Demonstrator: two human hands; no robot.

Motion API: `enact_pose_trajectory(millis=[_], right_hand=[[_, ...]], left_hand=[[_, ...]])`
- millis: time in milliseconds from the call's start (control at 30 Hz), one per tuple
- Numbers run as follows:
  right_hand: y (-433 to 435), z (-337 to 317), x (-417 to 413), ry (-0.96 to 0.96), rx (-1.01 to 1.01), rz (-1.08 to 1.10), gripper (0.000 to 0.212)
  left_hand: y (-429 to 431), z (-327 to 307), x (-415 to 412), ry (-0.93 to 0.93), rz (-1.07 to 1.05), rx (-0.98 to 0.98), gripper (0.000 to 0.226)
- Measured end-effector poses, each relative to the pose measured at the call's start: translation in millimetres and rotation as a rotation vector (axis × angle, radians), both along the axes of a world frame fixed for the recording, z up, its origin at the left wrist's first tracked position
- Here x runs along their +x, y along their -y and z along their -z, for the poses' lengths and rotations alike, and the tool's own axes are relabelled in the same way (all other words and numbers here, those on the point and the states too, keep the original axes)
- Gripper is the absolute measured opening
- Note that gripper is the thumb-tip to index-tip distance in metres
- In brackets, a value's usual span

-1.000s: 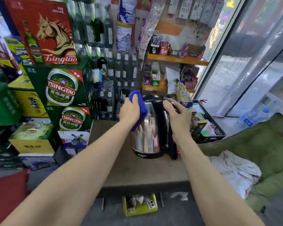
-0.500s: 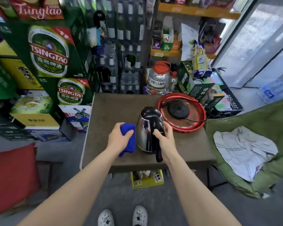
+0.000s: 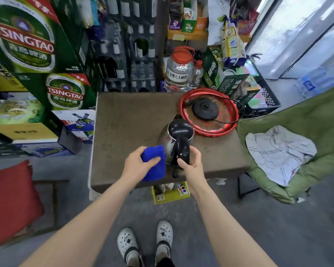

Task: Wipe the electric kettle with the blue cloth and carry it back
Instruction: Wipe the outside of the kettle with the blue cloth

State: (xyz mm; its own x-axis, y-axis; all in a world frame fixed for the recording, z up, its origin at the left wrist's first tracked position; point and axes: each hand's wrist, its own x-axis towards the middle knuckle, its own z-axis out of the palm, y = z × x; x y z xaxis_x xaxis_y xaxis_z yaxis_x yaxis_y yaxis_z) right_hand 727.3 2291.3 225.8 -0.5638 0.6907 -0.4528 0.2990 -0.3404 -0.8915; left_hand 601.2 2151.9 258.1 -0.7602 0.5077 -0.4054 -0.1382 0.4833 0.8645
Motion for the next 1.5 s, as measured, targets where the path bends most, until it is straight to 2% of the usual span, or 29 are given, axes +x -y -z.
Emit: enact_pose_trajectory(millis=[100,233,333,400,500,567,667,733,800,867,933,1000,1067,1133,1300,1367,1500], right_hand=[[1,-7,3,0.051,0.039,-0.033,0.053],[3,-35,5,0.089,0.253,0.010,0.039],[10,-49,12,-0.014,0.176,-0.118,0.053],[9,-52,20,-0.056,0.126,-0.137,0.044],[-7,-54,33,-0.101,0.063,-0.091,0.028],[-29,-52,41,-0.064,0.107,-0.075,0.023],[-72,-43,44,0.068,0.286,0.036,0.019],[-96,-37,39,0.143,0.424,0.101,0.023],[-105,-29,26,0.144,0.525,0.023,0.032],[-100,-17,9,0.127,0.589,-0.146,0.045],[-97,4,-2,0.149,0.571,-0.194,0.048],[-108,28,-7,0.229,0.445,-0.170,0.048],[-122,45,-6,0.333,0.326,-0.240,0.048],[-124,50,-2,0.361,0.296,-0.283,0.045],[-123,22,-26,0.115,0.502,-0.230,0.036],[-127,22,-41,0.104,0.484,-0.251,0.037],[-140,39,-38,0.353,0.303,-0.368,0.037]], left_hand=[[-5,-6,6,0.007,0.043,0.043,0.025],[-13,-14,16,0.025,0.087,0.102,0.026],[-25,-25,28,0.069,0.109,0.183,0.023],[-37,-31,37,0.062,0.134,0.199,0.025],[-58,-33,48,-0.058,0.220,0.152,0.020],[-72,-28,50,-0.180,0.246,0.059,0.035],[-87,-16,49,-0.387,0.086,-0.137,0.071],[-98,-8,49,-0.433,0.037,-0.237,0.086],[-112,-2,53,-0.415,0.026,-0.322,0.096],[-125,3,58,-0.402,-0.007,-0.376,0.097],[-132,5,62,-0.403,-0.040,-0.381,0.089],[-131,8,59,-0.426,-0.042,-0.356,0.084],[-123,11,50,-0.426,-0.012,-0.341,0.086],[-110,11,37,-0.412,0.040,-0.338,0.089],[-87,15,19,-0.415,0.098,-0.321,0.091],[-85,16,20,-0.419,0.095,-0.300,0.090],[-87,17,25,-0.460,0.065,-0.323,0.088]])
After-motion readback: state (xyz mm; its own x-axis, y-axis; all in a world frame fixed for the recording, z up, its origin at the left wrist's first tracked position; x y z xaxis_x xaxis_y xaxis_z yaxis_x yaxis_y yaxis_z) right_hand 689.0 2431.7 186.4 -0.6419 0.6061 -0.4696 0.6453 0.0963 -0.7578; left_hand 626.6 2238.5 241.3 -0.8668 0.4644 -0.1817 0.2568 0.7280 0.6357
